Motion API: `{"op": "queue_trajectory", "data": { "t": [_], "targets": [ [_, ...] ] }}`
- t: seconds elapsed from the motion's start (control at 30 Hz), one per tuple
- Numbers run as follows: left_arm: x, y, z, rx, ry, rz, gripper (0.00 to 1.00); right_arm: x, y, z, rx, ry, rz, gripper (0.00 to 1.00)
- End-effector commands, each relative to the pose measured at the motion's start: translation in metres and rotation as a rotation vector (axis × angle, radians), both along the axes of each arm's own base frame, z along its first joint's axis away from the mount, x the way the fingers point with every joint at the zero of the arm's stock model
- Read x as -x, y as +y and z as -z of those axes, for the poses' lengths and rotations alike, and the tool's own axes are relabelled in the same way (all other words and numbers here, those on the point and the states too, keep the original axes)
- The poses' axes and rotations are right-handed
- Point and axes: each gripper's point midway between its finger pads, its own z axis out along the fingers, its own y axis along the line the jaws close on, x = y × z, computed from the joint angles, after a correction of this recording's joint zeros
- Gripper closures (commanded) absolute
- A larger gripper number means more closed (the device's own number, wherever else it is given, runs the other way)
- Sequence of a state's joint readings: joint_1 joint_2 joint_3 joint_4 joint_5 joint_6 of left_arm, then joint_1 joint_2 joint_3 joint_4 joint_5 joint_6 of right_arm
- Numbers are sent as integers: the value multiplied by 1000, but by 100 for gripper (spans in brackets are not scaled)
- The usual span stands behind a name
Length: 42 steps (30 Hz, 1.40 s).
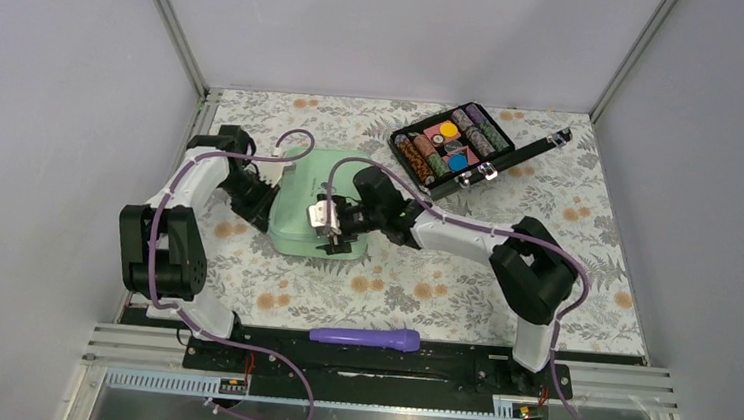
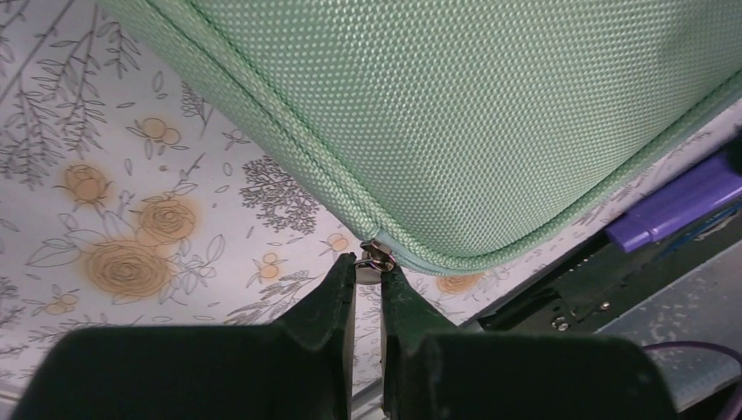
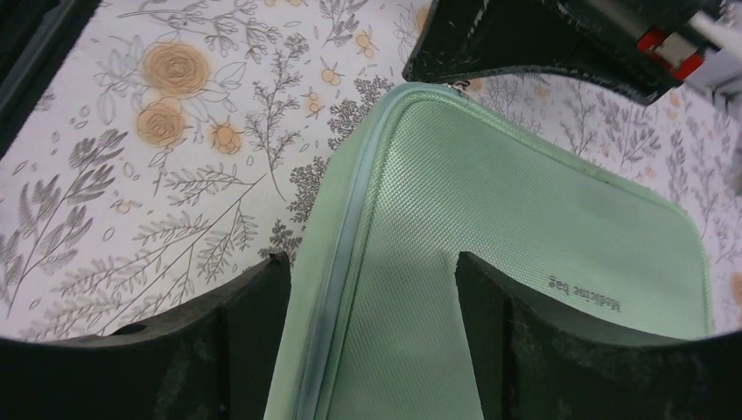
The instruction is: Organize the medicine kit
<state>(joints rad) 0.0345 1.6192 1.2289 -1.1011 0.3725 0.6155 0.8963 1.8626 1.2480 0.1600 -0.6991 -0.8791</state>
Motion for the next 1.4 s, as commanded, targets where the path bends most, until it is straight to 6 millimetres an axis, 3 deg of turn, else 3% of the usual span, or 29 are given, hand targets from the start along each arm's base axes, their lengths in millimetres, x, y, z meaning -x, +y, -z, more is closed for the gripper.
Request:
{"op": "queue_trajectory", "data": {
  "t": [0.0, 0.13, 0.27, 0.47, 0.63, 0.73, 0.83, 0.9, 0.97, 1.07, 1.13, 1.23, 1.37],
  "targets": [
    [3, -8, -19, 80, 26, -42, 100, -23, 22, -1, -45, -15, 157, 25],
    [0, 2, -26, 94, 33, -49, 100, -17, 34, 8, -39, -53, 152, 29],
    [6, 2, -30, 148, 72, -48, 100, -38, 44, 12, -47, -31, 318, 51],
    [45, -6, -26, 201, 230, -106, 100, -61, 46, 17, -37, 48, 503, 81],
    [76, 7, -22, 118, 266, -102, 100, -71, 46, 17, -35, 39, 553, 90],
    [78, -15, -36, 237, 257, -123, 100, -67, 50, 18, -27, 49, 527, 94],
    [66, -43, -45, 344, 248, -134, 100, -63, 56, 14, -38, 75, 500, 97],
    [54, -59, -53, 425, 246, -142, 100, -57, 57, 12, -41, 99, 462, 90],
    [43, -62, -57, 449, 256, -168, 100, -36, 55, 3, -19, 157, 326, 66],
    [35, -44, -48, 337, 220, -141, 100, -14, 28, -37, 2, 258, 148, 42],
    [32, -26, -37, 234, 184, -116, 100, -2, -2, -62, 17, 304, 40, 29],
    [24, 0, -21, 100, 126, -85, 100, -4, -48, -85, 42, 197, -53, 20],
    [10, 19, -13, 26, 74, -93, 100, -25, -90, -59, 188, -8, -113, 19]
  ]
}}
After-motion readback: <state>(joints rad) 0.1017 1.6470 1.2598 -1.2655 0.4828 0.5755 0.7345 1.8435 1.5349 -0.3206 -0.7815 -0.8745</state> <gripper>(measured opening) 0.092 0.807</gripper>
